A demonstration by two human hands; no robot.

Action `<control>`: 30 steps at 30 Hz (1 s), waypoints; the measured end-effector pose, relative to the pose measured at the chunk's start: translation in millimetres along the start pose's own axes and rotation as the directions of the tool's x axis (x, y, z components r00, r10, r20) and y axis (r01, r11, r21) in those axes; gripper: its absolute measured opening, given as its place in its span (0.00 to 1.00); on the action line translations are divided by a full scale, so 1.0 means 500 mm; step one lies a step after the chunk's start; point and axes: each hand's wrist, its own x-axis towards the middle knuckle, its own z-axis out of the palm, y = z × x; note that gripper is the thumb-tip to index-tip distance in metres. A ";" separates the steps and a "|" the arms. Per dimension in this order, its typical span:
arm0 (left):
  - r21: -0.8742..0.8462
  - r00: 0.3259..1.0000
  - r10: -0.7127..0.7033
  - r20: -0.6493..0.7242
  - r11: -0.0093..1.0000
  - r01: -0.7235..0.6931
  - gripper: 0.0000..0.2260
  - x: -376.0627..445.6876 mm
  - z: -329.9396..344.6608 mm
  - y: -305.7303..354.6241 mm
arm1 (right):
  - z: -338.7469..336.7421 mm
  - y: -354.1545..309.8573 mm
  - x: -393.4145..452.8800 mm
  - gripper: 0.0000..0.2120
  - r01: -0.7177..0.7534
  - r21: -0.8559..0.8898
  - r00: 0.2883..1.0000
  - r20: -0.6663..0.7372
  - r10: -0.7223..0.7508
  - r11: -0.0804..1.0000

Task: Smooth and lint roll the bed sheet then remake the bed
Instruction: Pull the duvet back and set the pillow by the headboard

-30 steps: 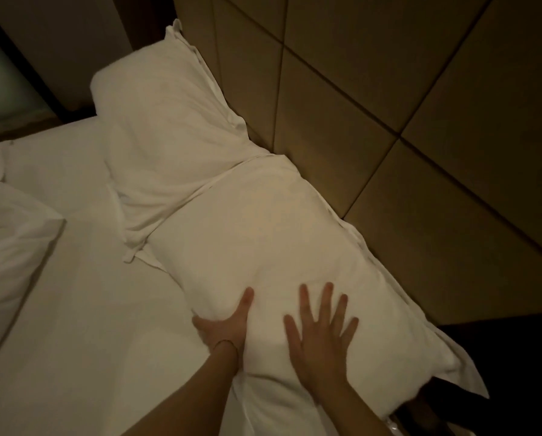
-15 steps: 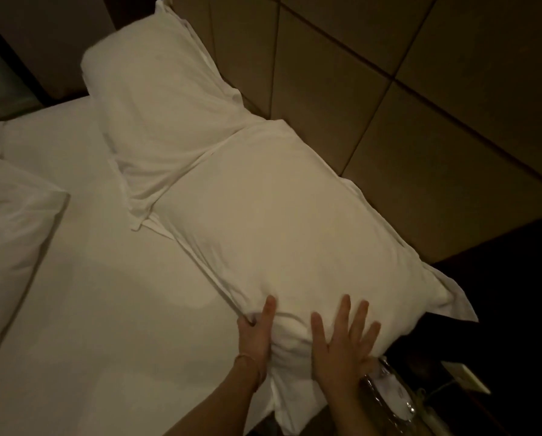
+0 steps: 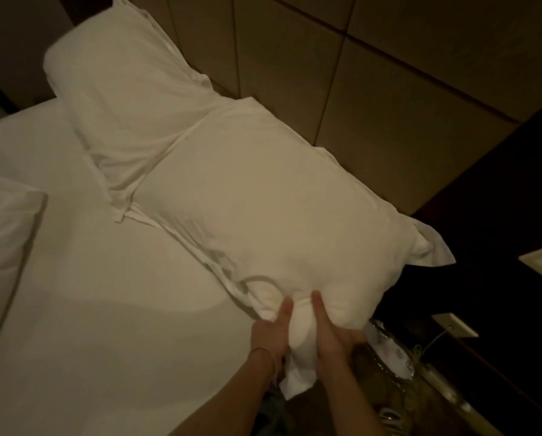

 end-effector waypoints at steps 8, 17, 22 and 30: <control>0.241 0.927 0.261 -0.271 0.950 -0.197 0.26 -0.016 -0.059 0.022 | 0.014 0.001 -0.026 0.55 -0.069 -0.402 0.991 -0.132 0.017 0.913; 0.823 0.668 0.708 0.228 0.226 -0.521 0.31 0.080 -0.046 0.346 | 0.175 -0.185 -0.029 0.31 0.805 -0.593 0.504 0.671 -0.545 0.014; 0.925 0.711 0.661 0.238 0.069 -0.373 0.26 0.212 -0.024 0.494 | 0.317 -0.305 0.069 0.27 0.807 -0.514 0.297 0.779 -0.553 -0.291; 0.918 0.767 0.641 -0.042 0.329 -0.224 0.28 0.344 -0.041 0.695 | 0.514 -0.446 0.154 0.34 0.795 -0.540 0.352 0.783 -0.513 -0.278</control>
